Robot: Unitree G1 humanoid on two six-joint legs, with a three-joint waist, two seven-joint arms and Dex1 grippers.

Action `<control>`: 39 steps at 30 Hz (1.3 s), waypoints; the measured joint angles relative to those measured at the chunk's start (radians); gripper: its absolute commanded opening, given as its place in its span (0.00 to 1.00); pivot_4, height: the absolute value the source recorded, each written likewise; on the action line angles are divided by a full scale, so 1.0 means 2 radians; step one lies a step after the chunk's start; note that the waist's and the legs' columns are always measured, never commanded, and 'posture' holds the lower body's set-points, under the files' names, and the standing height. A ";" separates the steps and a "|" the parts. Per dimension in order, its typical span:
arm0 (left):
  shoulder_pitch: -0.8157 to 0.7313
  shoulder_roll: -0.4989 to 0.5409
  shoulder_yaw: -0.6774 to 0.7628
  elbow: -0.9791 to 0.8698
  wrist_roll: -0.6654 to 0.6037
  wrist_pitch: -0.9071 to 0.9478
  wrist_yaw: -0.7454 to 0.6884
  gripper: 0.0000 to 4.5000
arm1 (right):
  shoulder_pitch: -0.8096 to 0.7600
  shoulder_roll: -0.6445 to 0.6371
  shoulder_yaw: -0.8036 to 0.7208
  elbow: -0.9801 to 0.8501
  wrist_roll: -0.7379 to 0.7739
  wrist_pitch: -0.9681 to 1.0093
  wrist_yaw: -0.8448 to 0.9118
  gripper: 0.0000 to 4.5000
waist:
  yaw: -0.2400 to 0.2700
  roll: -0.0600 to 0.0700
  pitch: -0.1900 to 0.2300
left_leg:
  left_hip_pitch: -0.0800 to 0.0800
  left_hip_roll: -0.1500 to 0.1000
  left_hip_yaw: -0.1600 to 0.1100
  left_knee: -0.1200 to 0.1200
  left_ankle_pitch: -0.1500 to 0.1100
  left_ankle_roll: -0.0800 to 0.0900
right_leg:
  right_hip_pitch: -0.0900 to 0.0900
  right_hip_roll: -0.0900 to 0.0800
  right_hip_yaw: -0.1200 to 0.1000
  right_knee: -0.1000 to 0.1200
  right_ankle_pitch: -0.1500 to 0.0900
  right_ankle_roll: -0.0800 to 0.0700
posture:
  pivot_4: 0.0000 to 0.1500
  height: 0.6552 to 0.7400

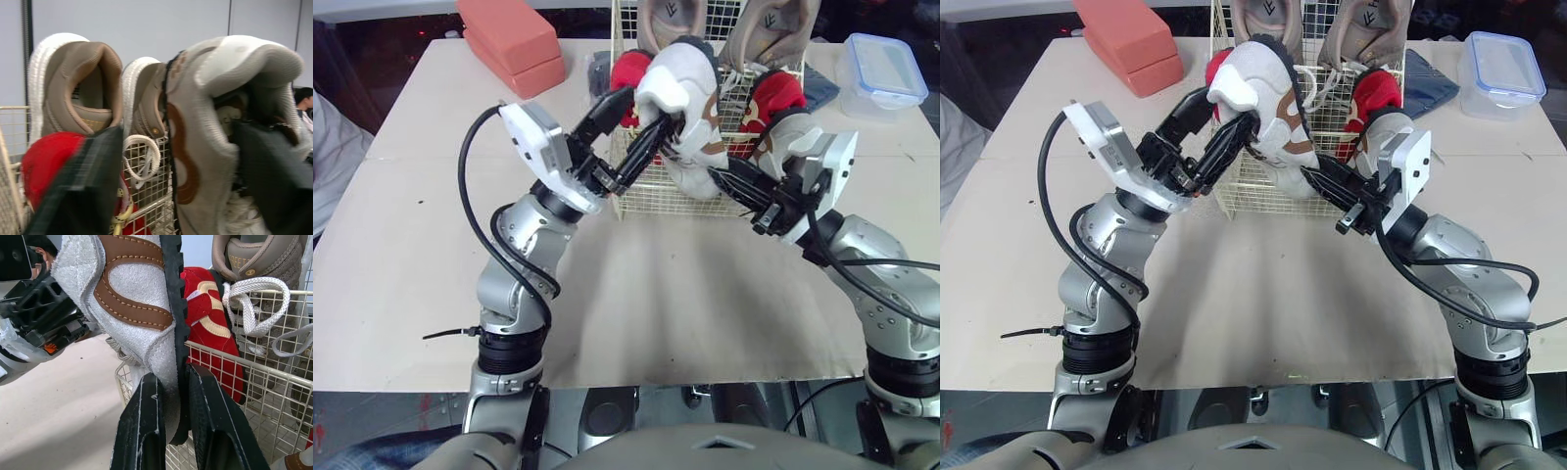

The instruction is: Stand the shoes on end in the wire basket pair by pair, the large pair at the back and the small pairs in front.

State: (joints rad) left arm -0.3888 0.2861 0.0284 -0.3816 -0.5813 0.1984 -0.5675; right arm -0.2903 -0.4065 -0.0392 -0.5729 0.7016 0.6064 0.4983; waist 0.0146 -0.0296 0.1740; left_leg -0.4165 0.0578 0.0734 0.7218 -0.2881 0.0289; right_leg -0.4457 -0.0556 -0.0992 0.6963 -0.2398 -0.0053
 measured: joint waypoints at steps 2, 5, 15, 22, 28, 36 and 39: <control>0.000 -0.002 -0.001 0.000 0.000 0.001 -0.005 0.24 | 0.001 0.000 0.002 0.000 -0.003 -0.003 0.002 0.00 | 0.000 0.000 0.000 | 0.000 0.000 0.000 0.000 0.000 0.000 | 0.000 0.000 0.000 0.000 0.000 0.000 | 1.00 0.36; 0.000 -0.003 -0.001 0.000 -0.001 0.001 -0.008 0.00 | 0.003 0.000 0.002 0.000 -0.005 -0.010 0.006 0.00 | 0.000 0.000 0.000 | 0.000 0.000 0.000 0.000 0.000 0.000 | 0.000 0.000 0.000 0.000 0.000 0.000 | 1.00 0.36; 0.010 -0.019 0.020 -0.010 -0.004 0.002 0.028 0.00 | 0.017 -0.019 -0.001 -0.008 0.011 -0.015 0.036 0.81 | 0.000 0.000 0.000 | 0.000 0.000 0.000 0.000 0.000 0.001 | 0.000 0.000 0.000 0.000 0.000 0.000 | 1.00 0.36; 0.043 -0.048 0.031 -0.054 0.034 -0.041 0.085 0.00 | 0.048 -0.050 -0.044 -0.011 0.032 -0.018 0.052 0.99 | 0.002 0.000 0.000 | 0.000 0.000 0.000 0.000 0.000 0.001 | 0.000 0.000 0.000 0.000 0.000 0.000 | 1.00 0.36; 0.063 -0.066 0.026 -0.051 0.135 -0.102 0.136 0.00 | 0.067 -0.064 -0.072 -0.021 0.057 -0.021 0.061 0.99 | 0.001 0.000 0.000 | 0.000 0.000 0.000 0.000 -0.001 0.001 | 0.000 0.000 0.000 0.000 0.000 0.000 | 1.00 0.36; 0.103 -0.083 -0.013 -0.022 0.201 -0.167 0.144 0.00 | 0.078 -0.066 -0.078 -0.030 0.073 -0.022 0.056 0.99 | 0.001 0.000 0.000 | 0.000 0.000 0.000 0.000 -0.001 0.001 | 0.000 0.000 0.000 0.000 0.000 0.000 | 1.00 0.36; 0.120 -0.082 -0.016 -0.005 0.211 -0.187 0.142 0.00 | 0.081 -0.070 -0.084 -0.036 0.079 -0.022 0.051 0.99 | 0.001 0.000 0.000 | 0.000 0.000 0.000 0.000 -0.001 0.001 | 0.000 0.000 0.000 0.000 0.000 0.000 | 1.00 0.36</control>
State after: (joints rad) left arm -0.1486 0.1225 -0.0036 -0.3922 -0.1584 -0.1758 -0.2827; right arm -0.1287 -0.5464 -0.2072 -0.6441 0.8598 0.5632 0.6010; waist 0.0159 -0.0296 0.1740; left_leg -0.4161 0.0581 0.0733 0.7217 -0.2893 0.0310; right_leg -0.4454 -0.0558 -0.0992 0.6962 -0.2401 -0.0046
